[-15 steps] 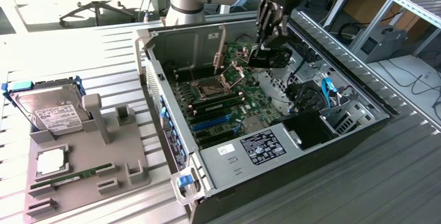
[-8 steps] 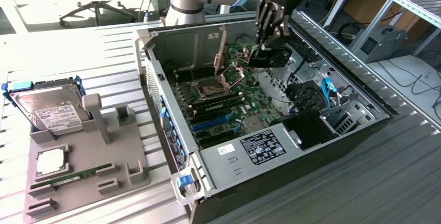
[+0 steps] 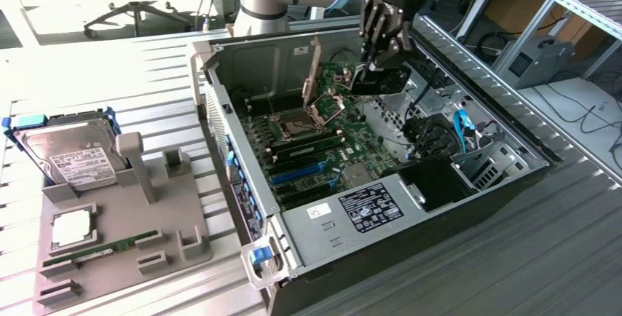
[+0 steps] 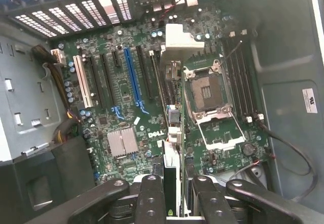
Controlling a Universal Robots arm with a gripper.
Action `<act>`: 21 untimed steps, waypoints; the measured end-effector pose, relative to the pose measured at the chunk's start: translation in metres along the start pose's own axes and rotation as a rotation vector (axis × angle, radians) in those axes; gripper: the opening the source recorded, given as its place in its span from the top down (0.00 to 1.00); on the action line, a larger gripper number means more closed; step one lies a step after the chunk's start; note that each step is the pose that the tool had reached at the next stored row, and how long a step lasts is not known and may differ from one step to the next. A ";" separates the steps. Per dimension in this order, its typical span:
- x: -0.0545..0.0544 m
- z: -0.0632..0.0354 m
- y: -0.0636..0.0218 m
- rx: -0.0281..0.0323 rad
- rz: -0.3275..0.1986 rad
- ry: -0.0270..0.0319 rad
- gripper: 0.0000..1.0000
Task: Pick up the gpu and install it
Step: 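Insert the gpu into the slot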
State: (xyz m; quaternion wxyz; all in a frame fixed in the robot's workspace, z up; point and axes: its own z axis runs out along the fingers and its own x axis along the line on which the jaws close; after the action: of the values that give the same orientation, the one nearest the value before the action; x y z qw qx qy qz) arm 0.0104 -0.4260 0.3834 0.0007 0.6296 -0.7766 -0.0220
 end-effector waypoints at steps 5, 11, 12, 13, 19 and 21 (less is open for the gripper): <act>0.000 0.0000 -0.0006 -0.0010 -0.039 0.0013 0.73; 0.000 0.0000 -0.0012 -0.0025 -0.094 0.0033 0.73; 0.000 0.0000 -0.0013 -0.0028 -0.105 0.0036 0.73; 0.000 0.0000 -0.0014 -0.0030 -0.112 0.0039 0.73; 0.000 0.0000 -0.0017 -0.0042 -0.157 0.0055 0.73; 0.000 0.0000 -0.0018 -0.0047 -0.176 0.0061 0.73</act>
State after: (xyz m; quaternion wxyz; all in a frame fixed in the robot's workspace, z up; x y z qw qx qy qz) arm 0.0122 -0.4260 0.3834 0.0026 0.6953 -0.7183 -0.0219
